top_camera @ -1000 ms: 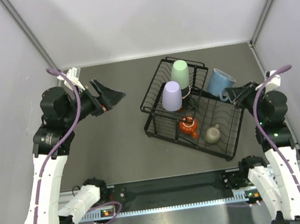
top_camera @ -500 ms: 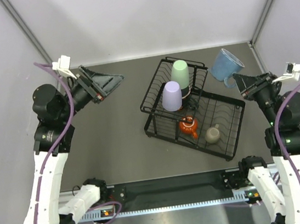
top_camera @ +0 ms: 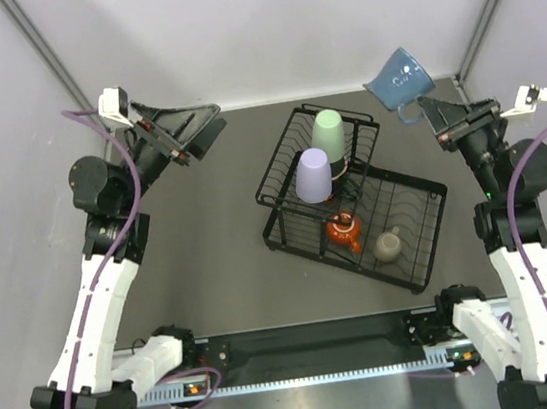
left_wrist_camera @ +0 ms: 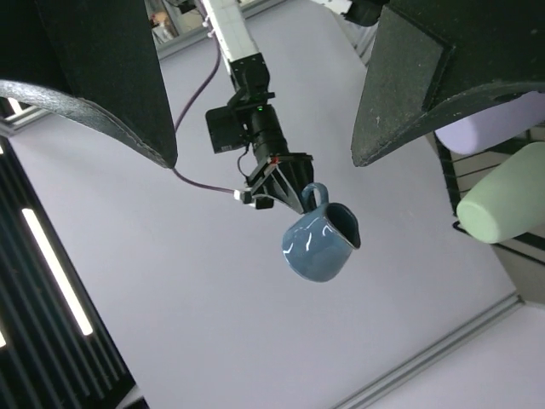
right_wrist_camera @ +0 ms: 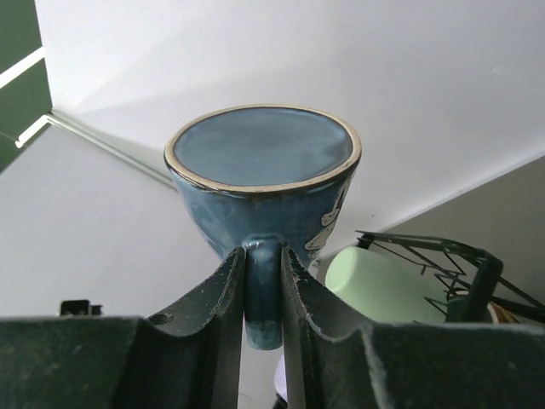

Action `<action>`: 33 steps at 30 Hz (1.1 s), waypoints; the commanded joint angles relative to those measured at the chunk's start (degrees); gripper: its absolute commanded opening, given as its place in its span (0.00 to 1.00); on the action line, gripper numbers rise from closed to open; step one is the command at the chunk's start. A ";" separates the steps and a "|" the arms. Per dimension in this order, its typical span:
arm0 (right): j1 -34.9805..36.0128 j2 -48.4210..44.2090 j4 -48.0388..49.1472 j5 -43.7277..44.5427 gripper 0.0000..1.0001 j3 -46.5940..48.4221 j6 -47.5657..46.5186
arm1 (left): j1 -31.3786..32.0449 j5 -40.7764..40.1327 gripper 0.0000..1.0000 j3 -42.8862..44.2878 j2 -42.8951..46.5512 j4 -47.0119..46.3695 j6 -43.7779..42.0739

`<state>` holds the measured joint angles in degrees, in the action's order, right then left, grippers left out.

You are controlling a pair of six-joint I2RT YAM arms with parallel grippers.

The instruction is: Unload the cups from the dish rack

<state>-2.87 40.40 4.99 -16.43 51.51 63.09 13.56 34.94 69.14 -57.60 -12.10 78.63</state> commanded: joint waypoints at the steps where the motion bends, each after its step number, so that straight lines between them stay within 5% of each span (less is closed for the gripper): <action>1: 1.02 1.60 15.83 -0.01 0.00 4.04 6.43 | 1.46 -1.80 0.88 -1.47 -2.50 -12.07 5.48; 17: 27.29 16.80 34.02 15.19 0.00 6.76 5.73 | 11.92 -6.02 0.81 1.61 -13.94 -22.36 7.06; 33: 35.92 20.50 38.07 18.71 0.00 7.47 4.32 | 15.44 -9.45 0.82 0.55 -16.84 -24.64 6.10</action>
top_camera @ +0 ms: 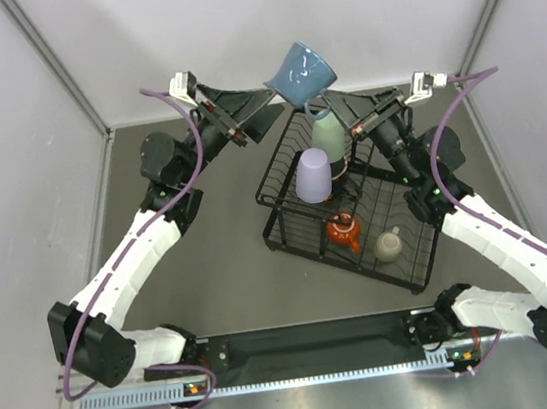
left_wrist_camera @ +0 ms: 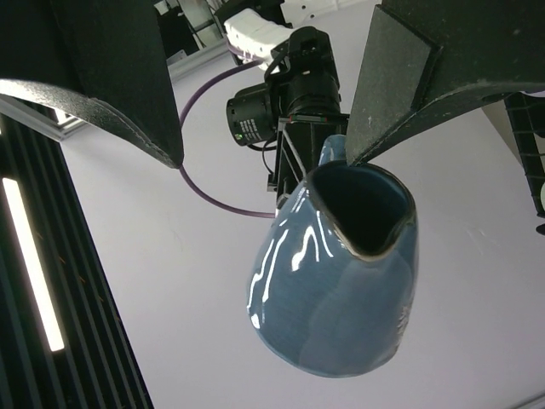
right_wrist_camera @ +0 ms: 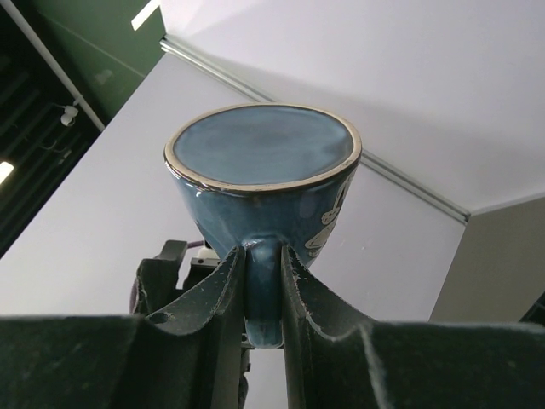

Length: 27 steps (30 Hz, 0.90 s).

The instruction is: Unload the cups from the dish rack

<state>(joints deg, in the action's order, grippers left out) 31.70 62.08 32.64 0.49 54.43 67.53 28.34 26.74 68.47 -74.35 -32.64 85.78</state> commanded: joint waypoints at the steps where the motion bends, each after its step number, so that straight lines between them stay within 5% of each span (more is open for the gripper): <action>1: 1.52 -1.09 10.51 1.71 0.00 4.54 -0.11 | 0.75 -1.34 0.82 1.23 -0.27 -4.09 -1.14; 27: 2.93 -1.44 12.71 1.71 0.00 1.38 -0.20 | 1.63 -1.78 0.74 0.35 2.28 -5.15 -1.84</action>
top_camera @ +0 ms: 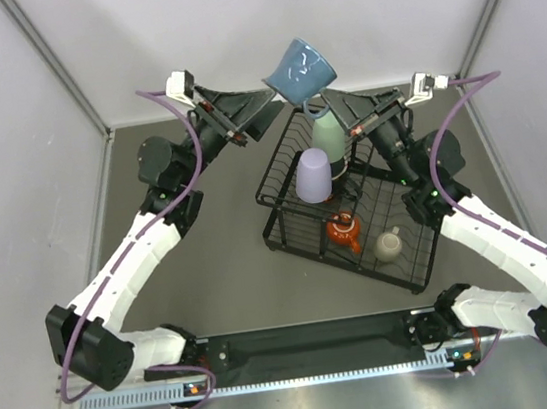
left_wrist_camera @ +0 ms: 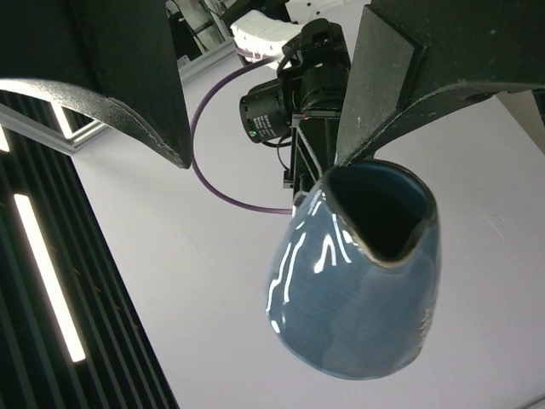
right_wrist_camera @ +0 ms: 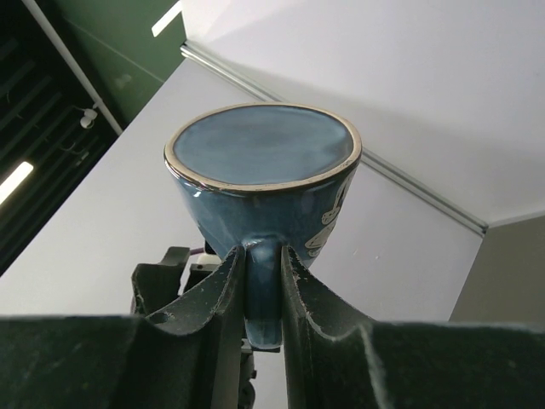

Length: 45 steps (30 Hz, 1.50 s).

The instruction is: Unload the cups from the dish rack

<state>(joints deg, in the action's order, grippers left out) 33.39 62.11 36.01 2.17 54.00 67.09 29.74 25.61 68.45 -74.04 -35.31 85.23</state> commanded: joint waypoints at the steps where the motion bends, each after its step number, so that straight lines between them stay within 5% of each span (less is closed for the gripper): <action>1: 1.16 -1.20 9.60 -0.15 0.00 1.81 0.84 | 0.23 -0.64 0.74 0.55 1.62 -2.74 -1.12; 17: 4.84 0.21 14.79 -0.24 0.00 -3.01 3.48 | 1.64 -0.56 0.65 1.60 -1.98 -9.86 0.20; 24: 5.55 0.65 16.37 -0.33 0.00 -5.48 4.19 | 2.26 0.06 0.28 1.17 -2.16 -9.61 -0.06; 25: 5.64 0.65 16.29 -0.33 0.00 -5.83 4.02 | 2.26 0.06 0.08 1.08 -2.25 -9.25 -0.15; 27: 5.64 0.56 15.50 -0.50 0.00 -5.83 3.23 | 2.26 -0.38 0.00 0.73 -1.64 -7.07 -1.02; 28: 5.55 0.12 15.15 -0.59 0.03 -5.83 2.79 | 2.26 -0.29 0.00 0.72 -1.29 -6.44 -1.55; 33: 5.64 -3.91 5.43 -1.65 0.59 -5.22 -2.74 | 1.29 0.59 0.00 5.72 1.00 3.29 -8.66; 38: 5.55 -12.52 -8.21 0.02 0.96 -3.73 -12.32 | -1.60 -3.18 0.00 15.55 3.99 27.15 -23.13; 45: 5.64 -20.26 -26.93 -0.33 1.00 3.55 -24.61 | -11.53 -14.17 0.00 29.28 3.91 57.52 -42.23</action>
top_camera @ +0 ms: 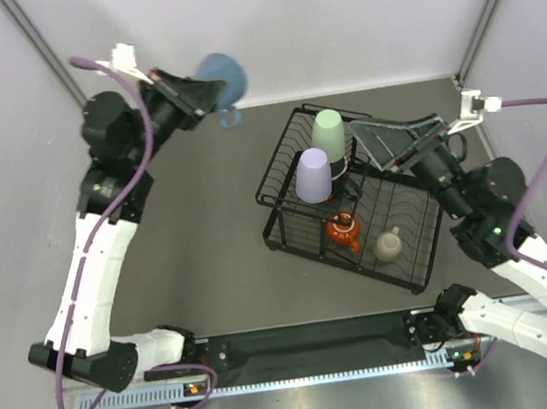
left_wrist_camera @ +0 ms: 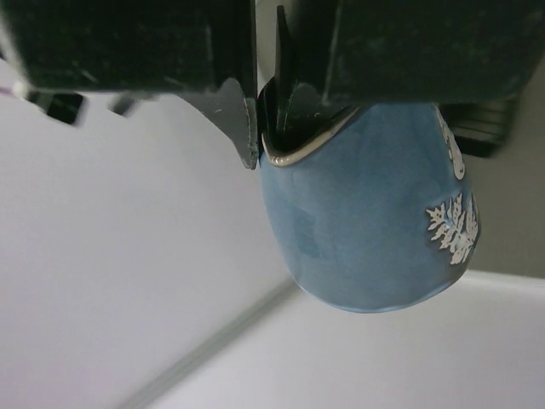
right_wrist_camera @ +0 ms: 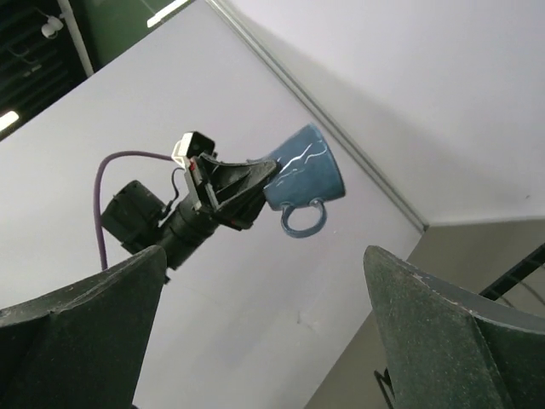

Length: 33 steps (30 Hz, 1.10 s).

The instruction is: Unload the cups from the dish rack

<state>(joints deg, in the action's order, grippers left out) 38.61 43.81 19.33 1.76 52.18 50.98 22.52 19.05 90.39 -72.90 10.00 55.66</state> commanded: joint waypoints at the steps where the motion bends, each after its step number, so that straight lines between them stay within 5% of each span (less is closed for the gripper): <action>1: 0.33 -2.32 -12.02 -0.17 1.00 6.08 -9.66 | -5.37 -9.01 0.00 8.56 2.16 15.28 -14.42; 4: 0.33 -2.85 -19.14 -0.27 1.00 8.28 -13.71 | -8.98 -15.26 0.00 13.49 -3.02 25.23 -20.31; 10: 0.41 -4.79 -30.57 5.86 1.00 9.60 -20.48 | -16.26 -20.81 0.00 10.95 -14.43 29.89 -28.50; 19: 0.33 -10.59 -30.49 15.81 1.00 4.07 -26.81 | -25.68 -13.34 0.00 2.07 -25.95 23.40 -27.80; 33: 0.24 -7.07 -29.79 15.64 1.00 4.42 -32.00 | -28.59 -6.04 0.00 1.10 -37.74 18.39 -29.38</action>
<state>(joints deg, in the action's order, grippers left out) 38.61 36.67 -11.70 16.49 56.14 20.73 -5.34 10.57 90.48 -110.34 33.91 27.66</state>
